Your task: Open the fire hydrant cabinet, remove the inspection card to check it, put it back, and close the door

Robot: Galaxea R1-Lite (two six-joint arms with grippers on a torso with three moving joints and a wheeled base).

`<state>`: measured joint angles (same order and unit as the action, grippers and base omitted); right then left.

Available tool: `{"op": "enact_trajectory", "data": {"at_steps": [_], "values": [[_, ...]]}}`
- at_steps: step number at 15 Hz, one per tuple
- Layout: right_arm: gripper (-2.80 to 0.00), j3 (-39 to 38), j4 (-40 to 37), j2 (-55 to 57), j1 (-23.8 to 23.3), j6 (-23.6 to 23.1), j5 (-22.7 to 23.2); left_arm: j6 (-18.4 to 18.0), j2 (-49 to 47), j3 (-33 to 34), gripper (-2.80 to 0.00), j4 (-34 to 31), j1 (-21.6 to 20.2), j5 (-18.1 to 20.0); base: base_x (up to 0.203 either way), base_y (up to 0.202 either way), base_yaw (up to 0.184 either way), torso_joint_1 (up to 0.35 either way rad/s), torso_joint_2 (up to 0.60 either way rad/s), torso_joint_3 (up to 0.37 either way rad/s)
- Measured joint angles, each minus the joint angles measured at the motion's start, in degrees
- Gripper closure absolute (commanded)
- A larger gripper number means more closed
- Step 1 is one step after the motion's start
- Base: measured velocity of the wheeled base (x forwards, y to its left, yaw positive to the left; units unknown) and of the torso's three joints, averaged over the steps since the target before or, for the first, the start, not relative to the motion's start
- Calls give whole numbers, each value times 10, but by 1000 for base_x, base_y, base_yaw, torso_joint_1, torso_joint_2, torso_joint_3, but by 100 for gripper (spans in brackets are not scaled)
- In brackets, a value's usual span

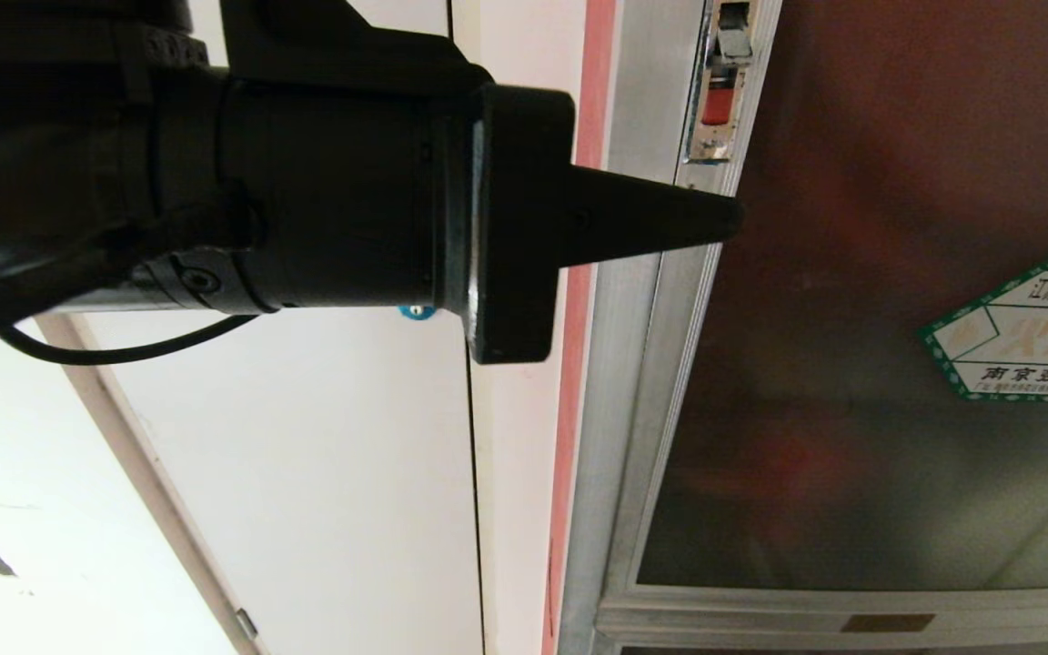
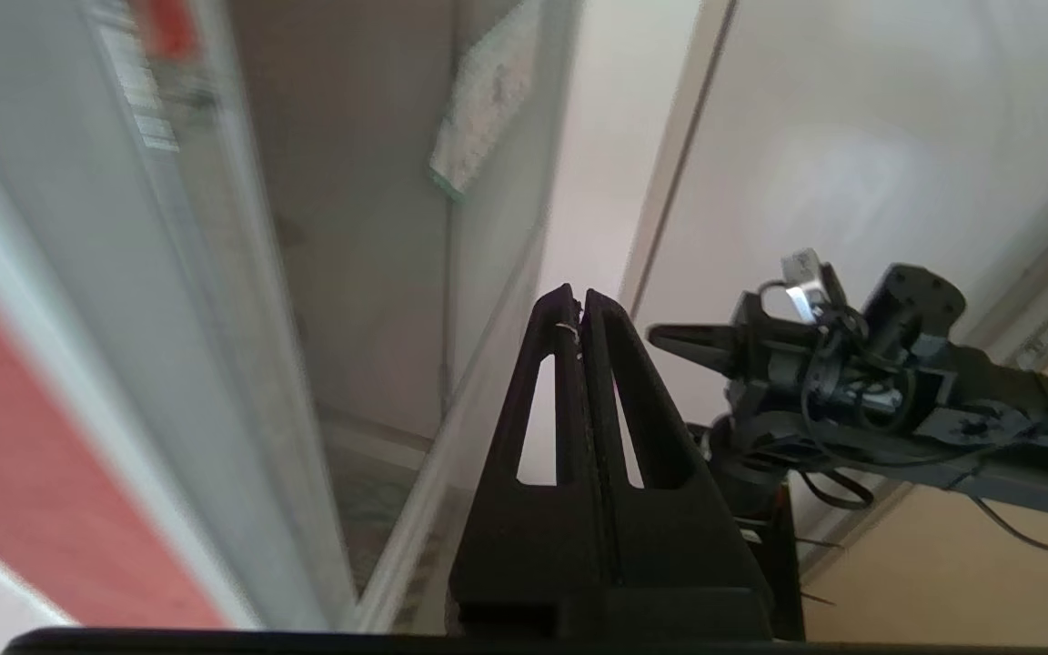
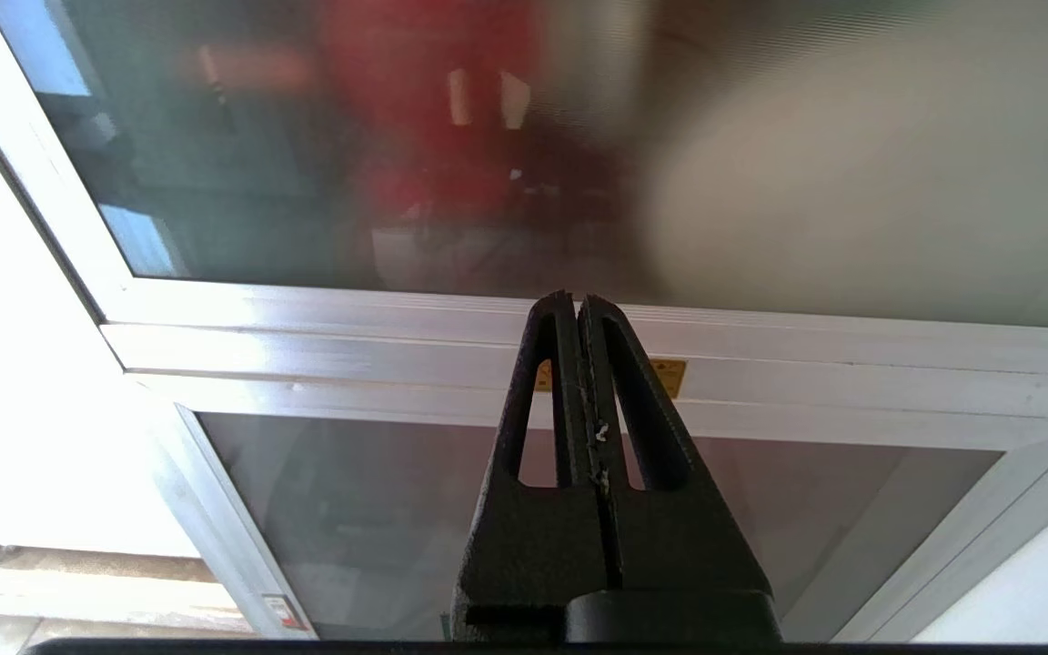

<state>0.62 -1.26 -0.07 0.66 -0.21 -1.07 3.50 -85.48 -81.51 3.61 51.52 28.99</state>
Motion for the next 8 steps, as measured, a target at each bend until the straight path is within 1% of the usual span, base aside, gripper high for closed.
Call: {"op": "enact_trajectory", "data": {"at_steps": [2, 6, 8], "values": [[0, 0, 0, 0, 0, 0, 1, -1, -7, 0, 0, 1, 13, -18, 0, 0, 0, 0, 0, 0], [0, 0, 0, 0, 0, -1, 2, -1, -16, 1, 0, 2, 26, -20, 0, 0, 0, 0, 0, 0], [0, 0, -1, 0, 0, 0, 2, -1, -25, -11, 0, 7, 28, -21, 0, 0, 0, 0, 0, 0]]}}
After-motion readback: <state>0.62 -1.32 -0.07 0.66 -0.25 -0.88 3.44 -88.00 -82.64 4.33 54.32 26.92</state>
